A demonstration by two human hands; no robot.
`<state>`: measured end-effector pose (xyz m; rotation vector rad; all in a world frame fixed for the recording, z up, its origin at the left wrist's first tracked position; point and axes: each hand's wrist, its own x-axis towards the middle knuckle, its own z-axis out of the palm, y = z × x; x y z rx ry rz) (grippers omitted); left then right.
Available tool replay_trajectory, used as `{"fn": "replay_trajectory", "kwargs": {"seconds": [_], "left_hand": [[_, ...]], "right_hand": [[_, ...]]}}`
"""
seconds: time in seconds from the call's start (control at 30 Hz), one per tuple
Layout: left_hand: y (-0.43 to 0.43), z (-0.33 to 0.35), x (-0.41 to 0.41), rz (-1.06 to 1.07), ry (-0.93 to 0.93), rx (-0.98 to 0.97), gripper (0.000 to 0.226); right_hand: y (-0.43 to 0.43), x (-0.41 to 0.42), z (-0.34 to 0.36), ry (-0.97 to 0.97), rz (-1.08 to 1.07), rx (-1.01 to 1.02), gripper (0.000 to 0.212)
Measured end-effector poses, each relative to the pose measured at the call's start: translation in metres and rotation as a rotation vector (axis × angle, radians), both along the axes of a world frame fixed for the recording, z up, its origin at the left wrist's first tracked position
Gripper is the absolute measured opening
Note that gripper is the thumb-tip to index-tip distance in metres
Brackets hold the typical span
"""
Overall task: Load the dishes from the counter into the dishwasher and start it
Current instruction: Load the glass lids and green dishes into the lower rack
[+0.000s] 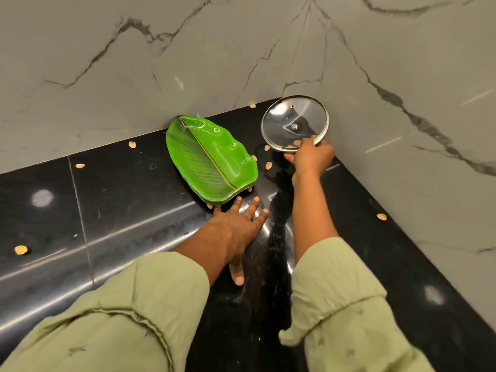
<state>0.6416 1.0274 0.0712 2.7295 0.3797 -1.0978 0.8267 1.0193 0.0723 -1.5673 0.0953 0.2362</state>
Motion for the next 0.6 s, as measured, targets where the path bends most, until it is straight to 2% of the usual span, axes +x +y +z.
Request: {"fn": "replay_trajectory", "kwargs": {"seconds": [0.1,0.17,0.27,0.33,0.5,0.6], "left_hand": [[0.002,-0.001,0.001,0.004,-0.014,0.013,0.154],[0.001,0.000,0.001,0.011,-0.029,0.010,0.154],[0.000,0.002,-0.004,0.037,-0.078,-0.001,0.152],[-0.004,0.003,-0.016,0.052,-0.147,0.008,0.146],[-0.027,-0.002,-0.063,0.114,-0.407,0.136,0.115],[-0.042,-0.009,-0.098,0.154,-0.489,0.169,0.099]], "right_hand": [[-0.027,-0.030,0.000,0.165,-0.015,0.224,0.016],[-0.046,-0.048,-0.004,0.231,-0.040,0.304,0.016],[-0.073,-0.075,-0.006,0.286,-0.053,0.313,0.009],[-0.090,-0.096,-0.005,0.298,-0.048,0.310,0.011],[-0.123,-0.140,-0.002,0.303,-0.044,0.292,0.011],[-0.139,-0.167,0.001,0.284,-0.036,0.287,0.014]]}}
